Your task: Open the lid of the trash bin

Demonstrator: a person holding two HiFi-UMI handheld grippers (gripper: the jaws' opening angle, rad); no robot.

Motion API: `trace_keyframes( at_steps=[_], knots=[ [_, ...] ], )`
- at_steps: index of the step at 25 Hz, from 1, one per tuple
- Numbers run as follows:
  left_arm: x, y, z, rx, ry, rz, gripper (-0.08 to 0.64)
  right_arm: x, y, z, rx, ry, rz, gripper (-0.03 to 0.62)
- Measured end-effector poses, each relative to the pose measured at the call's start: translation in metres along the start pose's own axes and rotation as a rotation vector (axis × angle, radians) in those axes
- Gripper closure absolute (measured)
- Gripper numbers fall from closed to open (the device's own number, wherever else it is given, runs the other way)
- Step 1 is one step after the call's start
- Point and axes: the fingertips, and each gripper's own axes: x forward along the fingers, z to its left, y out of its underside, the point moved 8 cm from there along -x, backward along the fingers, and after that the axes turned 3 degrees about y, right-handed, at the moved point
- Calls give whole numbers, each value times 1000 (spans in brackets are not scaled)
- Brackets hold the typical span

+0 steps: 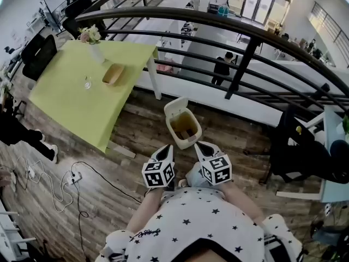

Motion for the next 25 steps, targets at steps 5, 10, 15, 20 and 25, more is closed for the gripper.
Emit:
trace_keyframes(
  at_steps=[5, 10, 15, 20, 25],
  knots=[
    [-1, 4, -1, -3, 1, 10, 548, -5, 1, 1, 13, 3, -1, 598],
    [-1, 6, 0, -5, 4, 15, 548, -5, 3, 2, 20, 4, 0, 598],
    [-2, 6, 0, -9, 2, 13, 548, -4, 1, 4, 15, -3, 3, 598],
    [-3, 5, 3, -15, -3, 7, 548, -2, 2, 5, 8, -9, 7, 598],
    [-6, 3, 6, -20, -7, 6, 548, -1, 0, 8, 8, -13, 8, 598]
  ],
)
